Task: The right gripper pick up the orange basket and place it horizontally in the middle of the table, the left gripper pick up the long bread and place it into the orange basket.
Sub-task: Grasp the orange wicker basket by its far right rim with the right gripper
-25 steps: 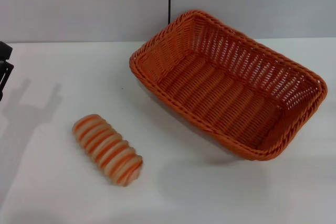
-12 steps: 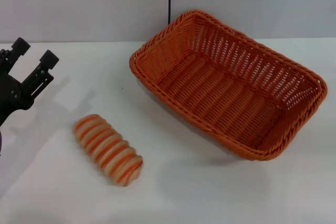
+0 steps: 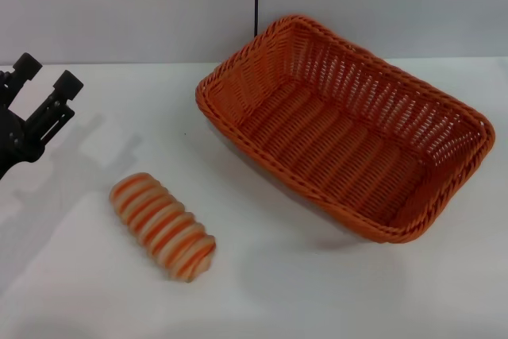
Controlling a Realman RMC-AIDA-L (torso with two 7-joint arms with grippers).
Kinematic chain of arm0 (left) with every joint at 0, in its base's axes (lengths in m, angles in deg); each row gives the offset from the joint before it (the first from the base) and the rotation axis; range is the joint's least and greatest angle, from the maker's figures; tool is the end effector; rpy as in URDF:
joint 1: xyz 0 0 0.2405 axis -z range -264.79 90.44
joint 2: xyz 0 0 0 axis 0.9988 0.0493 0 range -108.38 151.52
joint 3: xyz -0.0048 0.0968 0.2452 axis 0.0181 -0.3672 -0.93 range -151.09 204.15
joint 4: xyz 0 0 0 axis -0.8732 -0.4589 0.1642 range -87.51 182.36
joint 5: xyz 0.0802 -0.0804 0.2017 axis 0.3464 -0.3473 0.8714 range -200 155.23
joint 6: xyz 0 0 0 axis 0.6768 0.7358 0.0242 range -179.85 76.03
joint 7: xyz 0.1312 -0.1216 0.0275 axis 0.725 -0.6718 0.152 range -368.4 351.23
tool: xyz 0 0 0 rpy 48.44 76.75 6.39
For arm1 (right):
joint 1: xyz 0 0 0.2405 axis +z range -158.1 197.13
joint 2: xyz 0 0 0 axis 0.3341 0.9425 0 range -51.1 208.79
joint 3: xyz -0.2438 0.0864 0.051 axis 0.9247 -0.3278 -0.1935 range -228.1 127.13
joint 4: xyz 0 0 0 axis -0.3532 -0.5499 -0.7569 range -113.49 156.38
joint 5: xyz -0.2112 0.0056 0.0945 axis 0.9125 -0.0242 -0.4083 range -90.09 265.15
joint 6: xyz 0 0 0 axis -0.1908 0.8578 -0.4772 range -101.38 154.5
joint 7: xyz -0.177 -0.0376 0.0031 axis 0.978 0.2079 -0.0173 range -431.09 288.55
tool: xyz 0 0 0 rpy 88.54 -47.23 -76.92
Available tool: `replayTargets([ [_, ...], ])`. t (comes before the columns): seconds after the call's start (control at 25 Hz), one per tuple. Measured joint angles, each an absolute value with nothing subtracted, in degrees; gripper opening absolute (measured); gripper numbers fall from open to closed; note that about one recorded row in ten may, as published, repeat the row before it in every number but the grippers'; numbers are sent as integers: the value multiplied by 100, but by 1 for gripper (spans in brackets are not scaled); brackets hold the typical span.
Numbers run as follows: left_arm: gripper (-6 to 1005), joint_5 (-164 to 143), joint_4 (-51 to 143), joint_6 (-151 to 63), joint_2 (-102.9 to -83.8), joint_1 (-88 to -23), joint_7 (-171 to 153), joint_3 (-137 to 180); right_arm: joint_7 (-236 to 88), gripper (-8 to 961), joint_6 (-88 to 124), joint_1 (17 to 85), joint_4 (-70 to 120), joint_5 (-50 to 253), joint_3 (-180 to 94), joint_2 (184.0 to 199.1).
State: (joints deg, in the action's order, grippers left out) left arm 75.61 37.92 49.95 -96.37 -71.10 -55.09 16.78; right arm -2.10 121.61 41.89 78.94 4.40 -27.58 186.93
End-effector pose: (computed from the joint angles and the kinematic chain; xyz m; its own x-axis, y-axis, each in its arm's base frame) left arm -0.3318 0.2769 0.0059 0.4091 -0.0494 0.9112 0.7219 -0.5932 -0.3563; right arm 0.2866 0.3678 0.1999 0.4914 -0.2750 -0.8264 -0.7594 -0.5998 -0.2520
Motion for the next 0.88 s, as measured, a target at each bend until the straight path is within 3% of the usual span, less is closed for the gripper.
replayTargets([
  [0.16, 813, 7575, 3789, 5002, -9637, -7081, -5511, 1659, -1150, 687, 12235, 4702, 7837, 976, -2172, 18118],
  [0.28, 813, 7578, 3787, 4977, -9638, -7069, -5512, 1654, -1567, 687, 12207, 5153, 7864, 1817, -1917, 17938],
  [0.32, 813, 7582, 3779, 4950, -9638, -7068, -5513, 1634, -1748, 687, 12228, 5577, 7783, 2630, -1830, 17869],
  [0.48, 813, 7587, 3718, 4905, -9638, -7077, -5514, 1554, -1803, 688, 12364, 6143, 7523, 3546, -1696, 17840],
  [0.88, 812, 7588, 3729, 4700, -9638, -7119, -5579, 1528, -1811, 688, 12291, 6942, 6848, 4581, -909, 18154],
])
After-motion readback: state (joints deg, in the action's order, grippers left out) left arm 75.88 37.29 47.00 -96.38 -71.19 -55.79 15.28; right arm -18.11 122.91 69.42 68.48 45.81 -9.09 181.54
